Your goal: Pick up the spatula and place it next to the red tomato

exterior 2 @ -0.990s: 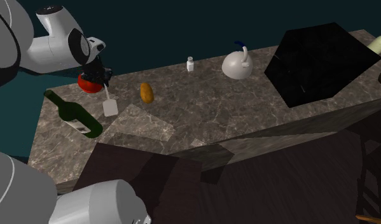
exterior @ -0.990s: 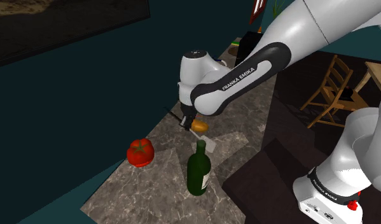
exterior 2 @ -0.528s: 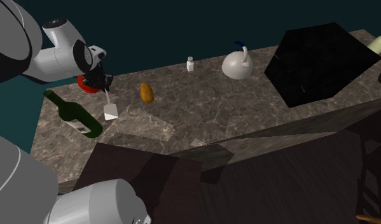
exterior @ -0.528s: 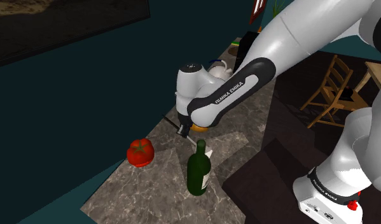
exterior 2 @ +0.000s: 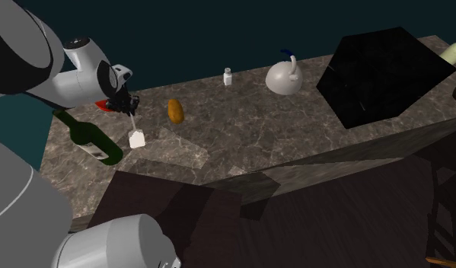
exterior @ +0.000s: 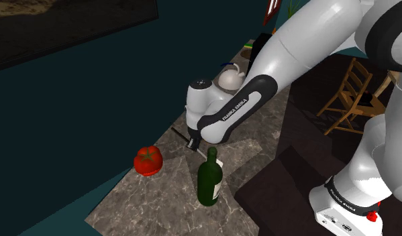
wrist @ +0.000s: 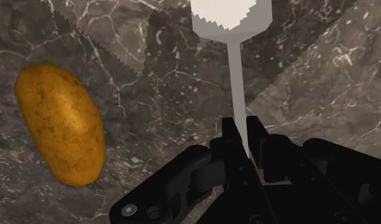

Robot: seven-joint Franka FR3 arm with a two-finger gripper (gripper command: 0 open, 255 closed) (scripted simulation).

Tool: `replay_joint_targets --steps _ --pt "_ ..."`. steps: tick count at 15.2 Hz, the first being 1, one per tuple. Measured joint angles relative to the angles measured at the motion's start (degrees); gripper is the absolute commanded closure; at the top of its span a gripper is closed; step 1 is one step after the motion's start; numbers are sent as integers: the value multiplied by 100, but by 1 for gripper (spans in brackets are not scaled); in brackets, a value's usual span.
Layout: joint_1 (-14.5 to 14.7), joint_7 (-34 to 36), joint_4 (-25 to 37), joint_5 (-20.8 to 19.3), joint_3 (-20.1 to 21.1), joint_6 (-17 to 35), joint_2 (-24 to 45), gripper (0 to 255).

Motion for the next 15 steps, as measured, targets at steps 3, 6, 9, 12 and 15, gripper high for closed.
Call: replay_joint_targets --steps 3,6,9,12,15 --pt "-16 -20 14 12 4 198 199 255" --pt "-6 -5 83 36 14 395 283 255" --pt "-12 -16 138 50 14 559 346 255" --pt "8 -2 155 53 11 754 479 255" --pt "-26 -46 151 52 17 920 1024 255"
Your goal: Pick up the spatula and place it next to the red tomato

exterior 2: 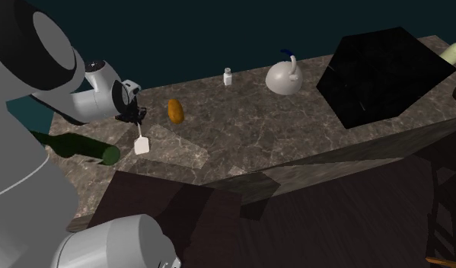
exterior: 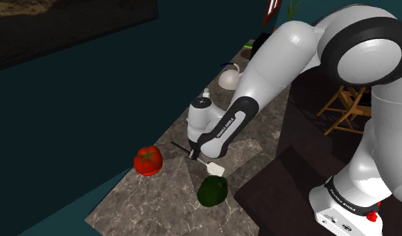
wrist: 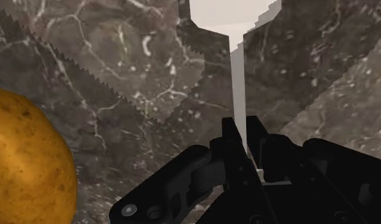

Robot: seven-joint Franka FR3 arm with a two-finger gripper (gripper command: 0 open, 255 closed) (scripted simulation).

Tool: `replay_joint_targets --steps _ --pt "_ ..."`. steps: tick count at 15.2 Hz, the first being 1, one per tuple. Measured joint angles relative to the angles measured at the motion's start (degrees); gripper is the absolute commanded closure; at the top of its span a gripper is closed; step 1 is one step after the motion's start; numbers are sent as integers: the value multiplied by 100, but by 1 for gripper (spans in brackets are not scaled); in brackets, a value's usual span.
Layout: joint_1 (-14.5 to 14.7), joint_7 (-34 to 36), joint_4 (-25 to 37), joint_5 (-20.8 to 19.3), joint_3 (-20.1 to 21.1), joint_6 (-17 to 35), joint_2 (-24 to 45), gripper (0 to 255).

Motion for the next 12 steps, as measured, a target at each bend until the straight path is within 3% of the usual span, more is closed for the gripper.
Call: replay_joint_targets --steps 8,9,12 --pt "8 7 90 1 4 85 219 255" --pt "8 7 90 1 4 85 219 0" --pt "8 7 90 1 4 85 219 0"
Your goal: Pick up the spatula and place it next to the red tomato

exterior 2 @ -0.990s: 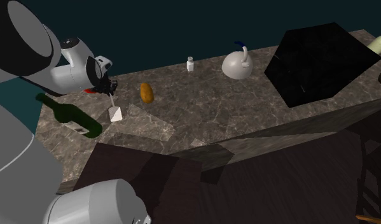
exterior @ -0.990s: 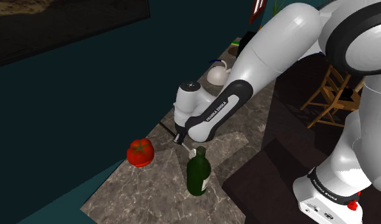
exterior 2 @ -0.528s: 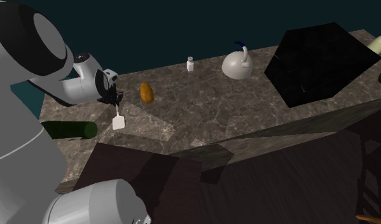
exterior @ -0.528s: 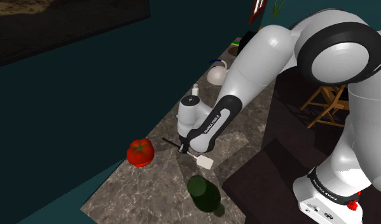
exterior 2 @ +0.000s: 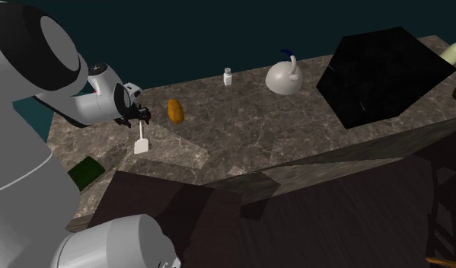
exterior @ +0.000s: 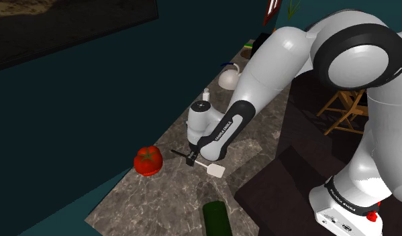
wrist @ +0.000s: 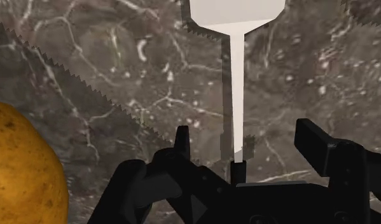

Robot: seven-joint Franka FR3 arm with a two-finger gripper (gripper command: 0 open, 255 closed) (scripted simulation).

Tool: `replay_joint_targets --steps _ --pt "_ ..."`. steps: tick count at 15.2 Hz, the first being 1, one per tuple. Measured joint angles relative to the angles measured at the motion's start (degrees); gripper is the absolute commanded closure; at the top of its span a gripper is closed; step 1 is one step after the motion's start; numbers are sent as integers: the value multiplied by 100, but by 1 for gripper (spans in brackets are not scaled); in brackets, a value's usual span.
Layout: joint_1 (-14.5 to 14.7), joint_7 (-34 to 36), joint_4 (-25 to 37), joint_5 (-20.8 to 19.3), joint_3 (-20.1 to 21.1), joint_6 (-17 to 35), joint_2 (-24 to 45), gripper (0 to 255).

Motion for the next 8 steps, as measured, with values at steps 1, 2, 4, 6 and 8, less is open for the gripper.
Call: replay_joint_targets --steps 1,2,4,6,8 --pt "0 0 0 0 0 0 0 0" --pt "0 0 0 0 0 0 0 0" --pt "-8 -9 -21 -2 -2 -65 -85 0" --pt "19 14 -183 -11 -14 -279 -461 0" --pt "5 -3 -246 -15 -21 -425 -676 0"
